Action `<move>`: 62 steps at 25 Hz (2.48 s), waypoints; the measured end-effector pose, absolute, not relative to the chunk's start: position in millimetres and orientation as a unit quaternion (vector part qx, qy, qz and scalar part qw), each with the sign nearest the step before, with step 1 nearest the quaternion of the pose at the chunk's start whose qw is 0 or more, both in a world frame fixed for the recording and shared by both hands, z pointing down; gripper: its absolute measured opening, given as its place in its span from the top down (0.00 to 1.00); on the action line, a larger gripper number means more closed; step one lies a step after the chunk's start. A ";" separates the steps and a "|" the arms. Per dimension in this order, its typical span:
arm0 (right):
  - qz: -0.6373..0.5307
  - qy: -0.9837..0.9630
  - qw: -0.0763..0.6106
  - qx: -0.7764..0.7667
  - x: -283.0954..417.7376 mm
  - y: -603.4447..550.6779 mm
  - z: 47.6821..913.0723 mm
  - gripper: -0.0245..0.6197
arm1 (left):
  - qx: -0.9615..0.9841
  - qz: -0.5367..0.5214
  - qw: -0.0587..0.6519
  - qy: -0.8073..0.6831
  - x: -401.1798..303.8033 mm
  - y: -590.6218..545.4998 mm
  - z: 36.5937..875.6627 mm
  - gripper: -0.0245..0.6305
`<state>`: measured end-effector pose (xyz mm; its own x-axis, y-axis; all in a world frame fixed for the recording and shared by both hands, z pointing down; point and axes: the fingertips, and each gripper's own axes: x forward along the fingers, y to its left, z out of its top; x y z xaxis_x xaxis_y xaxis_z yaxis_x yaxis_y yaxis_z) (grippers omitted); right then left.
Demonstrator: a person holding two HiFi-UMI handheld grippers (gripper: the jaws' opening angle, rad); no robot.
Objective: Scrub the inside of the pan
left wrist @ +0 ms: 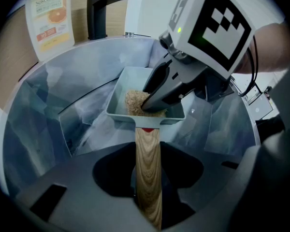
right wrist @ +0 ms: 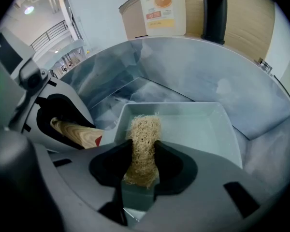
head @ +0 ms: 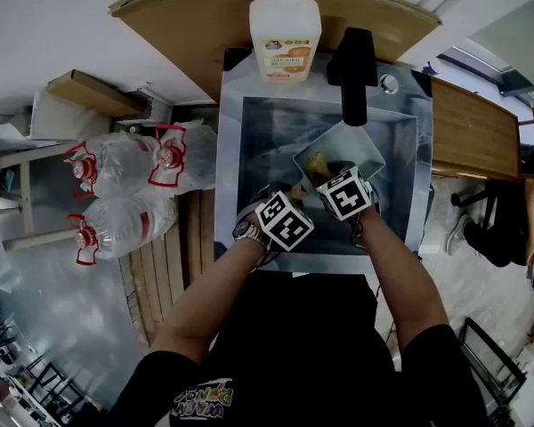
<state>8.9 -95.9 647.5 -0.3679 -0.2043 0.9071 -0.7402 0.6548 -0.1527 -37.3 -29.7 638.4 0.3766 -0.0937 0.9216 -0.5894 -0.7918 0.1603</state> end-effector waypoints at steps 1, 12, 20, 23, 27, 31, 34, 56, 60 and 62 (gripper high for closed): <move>0.282 -0.774 0.478 0.304 11.0 -96.5 648.4 0.73 | 0.794 0.515 0.240 -0.215 -37.5 -29.6 638.3 0.71; 0.282 -0.747 0.484 0.357 56.2 -129.2 651.6 0.73 | 0.793 0.516 0.241 -0.215 -38.0 -29.1 638.7 0.71; 0.228 -0.722 0.528 0.385 102.8 -154.4 653.1 0.73 | 0.794 0.514 0.244 -0.215 -37.2 -29.5 638.2 0.71; 0.222 -0.720 0.531 0.387 107.0 -157.4 652.2 0.73 | 0.794 0.514 0.243 -0.216 -37.4 -29.8 637.8 0.71; 0.222 -0.720 0.529 0.390 108.1 -157.1 650.2 0.73 | 0.794 0.514 0.243 -0.216 -37.6 -29.8 637.9 0.71; 0.212 -0.722 0.527 0.395 111.3 -160.3 642.5 0.73 | 0.794 0.514 0.242 -0.216 -37.4 -30.2 638.1 0.71; 0.202 -0.720 0.524 0.406 114.9 -162.5 634.6 0.73 | 0.795 0.513 0.243 -0.216 -37.0 -30.0 637.5 0.71; 0.302 -0.779 0.404 0.372 53.7 -101.7 592.8 0.74 | 0.794 0.515 0.242 -0.217 -36.9 -30.7 637.3 0.71; 0.304 -0.783 0.418 0.347 36.1 -80.7 604.7 0.73 | 0.794 0.514 0.241 -0.217 -36.7 -30.5 637.2 0.71; 0.304 -0.783 0.425 0.336 29.2 -73.1 609.6 0.73 | 0.794 0.514 0.241 -0.217 -37.1 -30.2 637.1 0.71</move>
